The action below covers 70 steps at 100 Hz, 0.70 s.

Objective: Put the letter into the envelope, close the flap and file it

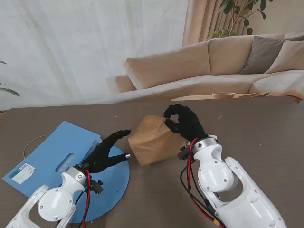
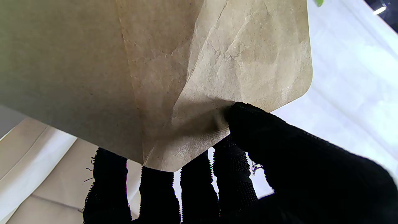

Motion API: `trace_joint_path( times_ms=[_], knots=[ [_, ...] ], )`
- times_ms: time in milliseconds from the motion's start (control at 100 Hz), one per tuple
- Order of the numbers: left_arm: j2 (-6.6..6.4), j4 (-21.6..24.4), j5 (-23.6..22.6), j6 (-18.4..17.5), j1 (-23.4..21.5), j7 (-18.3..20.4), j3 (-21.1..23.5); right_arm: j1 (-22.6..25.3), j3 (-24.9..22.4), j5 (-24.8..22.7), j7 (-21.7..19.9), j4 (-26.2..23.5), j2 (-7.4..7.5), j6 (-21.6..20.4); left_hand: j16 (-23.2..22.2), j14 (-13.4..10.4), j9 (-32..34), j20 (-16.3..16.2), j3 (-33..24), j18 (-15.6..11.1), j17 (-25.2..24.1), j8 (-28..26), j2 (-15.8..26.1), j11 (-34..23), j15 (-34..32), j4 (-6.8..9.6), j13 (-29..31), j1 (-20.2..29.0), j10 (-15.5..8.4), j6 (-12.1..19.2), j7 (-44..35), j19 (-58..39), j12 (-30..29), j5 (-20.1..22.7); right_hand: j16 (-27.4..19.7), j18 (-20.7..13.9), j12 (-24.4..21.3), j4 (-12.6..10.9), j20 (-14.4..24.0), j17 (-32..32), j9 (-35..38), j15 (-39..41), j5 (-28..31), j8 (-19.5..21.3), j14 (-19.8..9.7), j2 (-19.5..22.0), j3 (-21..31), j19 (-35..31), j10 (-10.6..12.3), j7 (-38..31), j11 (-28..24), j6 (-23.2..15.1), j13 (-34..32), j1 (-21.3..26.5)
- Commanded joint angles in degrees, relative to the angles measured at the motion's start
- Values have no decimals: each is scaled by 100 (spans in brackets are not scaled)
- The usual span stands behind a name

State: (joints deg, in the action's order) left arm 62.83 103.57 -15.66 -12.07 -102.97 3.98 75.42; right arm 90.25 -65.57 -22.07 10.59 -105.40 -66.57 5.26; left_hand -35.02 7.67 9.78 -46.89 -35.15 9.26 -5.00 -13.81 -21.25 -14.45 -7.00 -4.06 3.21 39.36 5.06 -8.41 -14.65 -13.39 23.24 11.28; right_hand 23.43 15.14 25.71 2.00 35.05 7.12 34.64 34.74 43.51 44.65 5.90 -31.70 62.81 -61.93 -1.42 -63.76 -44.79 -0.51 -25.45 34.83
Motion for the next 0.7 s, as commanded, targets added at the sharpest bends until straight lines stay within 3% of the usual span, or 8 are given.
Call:
trace_joint_path(
  times_ms=[0,160,270,370,420,530,600,690],
  knots=[
    [78,65,4,112,74,21,-59,-32,107,49,-129,26,-68,-95,-170,5,105,-130,-207,41,22,-23,-184,-104,-41,-136,133,-171,-4,-20,178,-59,77,-284,66,-10,41,-163,85,-52,77,-77,60,296,88,50,19,-78,26,-356,25,-103,-73,199],
    [139,50,156,310,181,-151,-191,-160,320,-34,-123,153,-67,-233,-457,140,174,-345,-284,151,187,-444,-113,-755,-215,-126,334,-39,105,-89,-508,-96,382,-233,62,-10,40,-171,92,-51,78,-90,50,316,86,59,12,-74,32,-354,32,-104,-72,194],
    [201,30,219,331,219,-389,-270,-213,412,-108,-133,215,-59,-300,-829,281,717,-607,-115,337,474,-1082,232,-1500,-661,-103,621,396,263,-139,-1839,-239,681,45,59,-10,42,-175,97,-51,79,-100,46,333,81,69,8,-71,36,-348,34,-119,-72,179],
    [245,16,245,311,233,-567,-308,-234,451,-132,-135,250,-57,-329,-1278,598,1739,-1040,1112,637,958,-1739,559,-2199,-1747,-229,1153,1782,445,-157,-2899,-486,1090,905,56,-10,41,-176,100,-51,76,-109,45,339,79,76,4,-70,39,-340,40,-122,-70,179],
    [254,13,266,288,235,-595,-309,-238,458,-152,-134,266,-55,-333,-1311,812,2526,-1242,2279,803,1194,-1746,722,-2047,-2466,-32,1483,2821,610,-109,-3350,-684,1904,1351,55,-10,41,-177,101,-51,74,-112,41,341,79,80,2,-69,39,-336,42,-126,-69,181],
    [257,15,231,219,238,-635,-306,-236,463,-177,-145,286,-50,-324,-1244,1182,3678,-1444,2572,1045,1416,-1779,867,-2125,-3446,65,2185,3439,884,-183,-3599,-1521,2052,2252,51,-11,42,-176,104,-51,66,-124,39,350,83,86,-9,-67,32,-328,45,-139,-58,188],
    [241,22,147,193,247,-607,-302,-233,466,-180,-146,295,-49,-325,-1215,1280,3958,-1134,2354,1105,1245,-1780,800,-2412,-3866,30,2508,3458,917,-204,-3654,-2932,1970,2465,50,-14,43,-175,105,-54,61,-127,27,352,79,89,-16,-64,38,-318,46,-140,-59,190],
    [226,46,77,188,254,-573,-303,-227,466,-205,-146,304,-45,-331,-1302,1403,4101,-281,2091,1215,1187,-1861,730,-2758,-4290,5,2810,3460,1063,-176,-3641,-4405,1925,2608,46,-9,39,-158,109,-59,57,-139,12,314,96,99,-47,-57,30,-253,54,-213,-62,183]
  ],
)
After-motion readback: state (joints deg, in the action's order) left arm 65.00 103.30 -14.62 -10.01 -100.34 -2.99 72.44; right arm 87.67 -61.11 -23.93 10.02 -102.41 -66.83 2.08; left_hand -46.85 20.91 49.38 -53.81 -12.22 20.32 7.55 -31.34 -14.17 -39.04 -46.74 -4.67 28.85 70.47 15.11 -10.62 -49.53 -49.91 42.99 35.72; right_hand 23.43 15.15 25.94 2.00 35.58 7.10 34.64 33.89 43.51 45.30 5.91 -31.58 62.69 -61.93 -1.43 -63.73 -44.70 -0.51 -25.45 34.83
